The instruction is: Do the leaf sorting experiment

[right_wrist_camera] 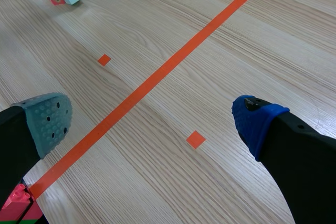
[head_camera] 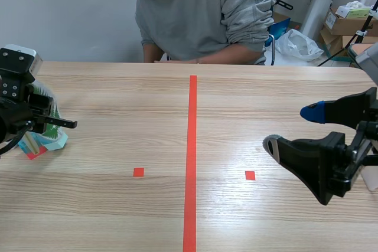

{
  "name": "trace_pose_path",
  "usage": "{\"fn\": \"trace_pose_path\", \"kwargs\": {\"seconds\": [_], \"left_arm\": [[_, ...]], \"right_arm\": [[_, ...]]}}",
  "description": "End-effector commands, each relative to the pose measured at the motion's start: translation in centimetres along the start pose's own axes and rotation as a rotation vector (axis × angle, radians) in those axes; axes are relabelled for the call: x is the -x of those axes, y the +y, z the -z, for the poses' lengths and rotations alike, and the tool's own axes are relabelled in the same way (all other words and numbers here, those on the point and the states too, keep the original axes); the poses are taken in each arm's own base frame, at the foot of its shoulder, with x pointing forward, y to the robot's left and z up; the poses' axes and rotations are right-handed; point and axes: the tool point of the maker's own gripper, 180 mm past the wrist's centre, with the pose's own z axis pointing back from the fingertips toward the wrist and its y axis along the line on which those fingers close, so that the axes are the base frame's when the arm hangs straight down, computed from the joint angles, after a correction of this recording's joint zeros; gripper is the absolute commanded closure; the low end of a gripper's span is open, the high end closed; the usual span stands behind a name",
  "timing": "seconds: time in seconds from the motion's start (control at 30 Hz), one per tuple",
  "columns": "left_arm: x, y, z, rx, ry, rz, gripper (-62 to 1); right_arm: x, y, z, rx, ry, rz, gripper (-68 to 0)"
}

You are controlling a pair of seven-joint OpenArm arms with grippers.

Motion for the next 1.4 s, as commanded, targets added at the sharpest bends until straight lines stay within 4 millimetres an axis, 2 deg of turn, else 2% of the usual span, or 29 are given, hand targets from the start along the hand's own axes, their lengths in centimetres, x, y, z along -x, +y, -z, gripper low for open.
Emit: {"fn": "trace_pose_path", "kwargs": {"seconds": [0.0, 0.4, 0.57, 0.83, 1.07, 1.23, 1.3, 1.37], "left_arm": [[-0.5, 0.5, 0.0, -0.010, -0.019, 0.002, -3.6], [2.2, -0.1, 0.3, 0.004, 0.047, -0.013, -3.6], [2.2, -0.1, 0.3, 0.005, 0.043, -0.014, -4.5], [2.1, -0.1, 0.3, 0.005, 0.035, -0.014, -18.9], [1.8, 0.0, 0.3, 0.003, 0.028, -0.013, -20.6], [0.9, 0.2, 0.1, -0.003, 0.020, -0.005, -40.3], [0.3, 0.4, 0.0, -0.007, 0.012, 0.000, -43.6], [-0.3, 0.6, -0.1, -0.011, 0.001, 0.006, -44.0]], "right_arm": [[-1.4, -0.2, -0.2, -0.002, -0.039, -0.023, -63.4], [-1.6, -0.3, -0.1, -0.001, -0.046, -0.026, -63.4], [-1.6, -0.3, -0.1, -0.001, -0.047, -0.026, -63.4], [-1.6, -0.3, -0.1, -0.001, -0.046, -0.026, -63.4], [-1.6, -0.3, -0.1, -0.001, -0.046, -0.026, -63.4], [-1.6, -0.3, -0.1, -0.001, -0.046, -0.026, -63.4], [-1.6, -0.3, -0.1, -0.001, -0.046, -0.026, -63.4], [-1.6, -0.3, -0.1, -0.001, -0.046, -0.026, -63.4]]}}
